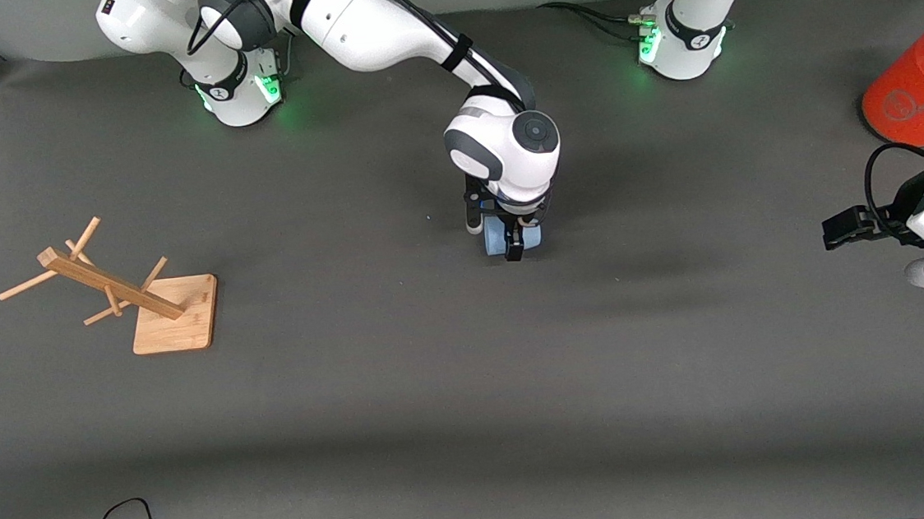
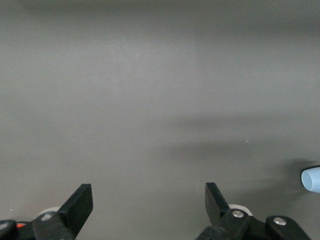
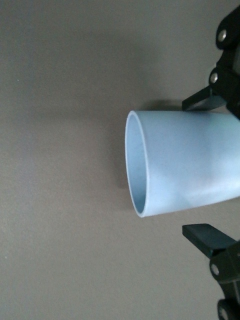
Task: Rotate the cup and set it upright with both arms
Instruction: 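Lower the cup onto the table on its side and release it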
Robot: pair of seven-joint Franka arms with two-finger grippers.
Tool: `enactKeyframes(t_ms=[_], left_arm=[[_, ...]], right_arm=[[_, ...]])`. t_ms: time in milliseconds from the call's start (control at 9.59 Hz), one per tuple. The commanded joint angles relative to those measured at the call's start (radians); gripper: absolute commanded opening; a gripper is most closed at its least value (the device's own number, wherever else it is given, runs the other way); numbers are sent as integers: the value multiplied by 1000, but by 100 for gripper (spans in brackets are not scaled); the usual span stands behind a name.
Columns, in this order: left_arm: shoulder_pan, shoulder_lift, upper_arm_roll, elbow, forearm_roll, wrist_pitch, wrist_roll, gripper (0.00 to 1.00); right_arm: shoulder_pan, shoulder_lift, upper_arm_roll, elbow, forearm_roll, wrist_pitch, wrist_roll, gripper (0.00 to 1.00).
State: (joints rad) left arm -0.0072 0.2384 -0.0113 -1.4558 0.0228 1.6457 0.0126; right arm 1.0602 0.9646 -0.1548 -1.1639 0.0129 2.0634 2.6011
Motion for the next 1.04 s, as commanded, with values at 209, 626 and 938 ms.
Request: enactKeyframes(t_ms=[209,626,938], left_arm=[[-5,2,7,5,-7,2,13,100],[-7,2,7,6,-18,2,14,100],[-7,2,7,6,-18,2,12,100]], right_arm=[[-3,-147,-2,-10,-4,-187,-42,100],[-74,-340,-8,-42,5,-463,-330,100],[-221,-490,-11,-79,6,-619,-687,100]])
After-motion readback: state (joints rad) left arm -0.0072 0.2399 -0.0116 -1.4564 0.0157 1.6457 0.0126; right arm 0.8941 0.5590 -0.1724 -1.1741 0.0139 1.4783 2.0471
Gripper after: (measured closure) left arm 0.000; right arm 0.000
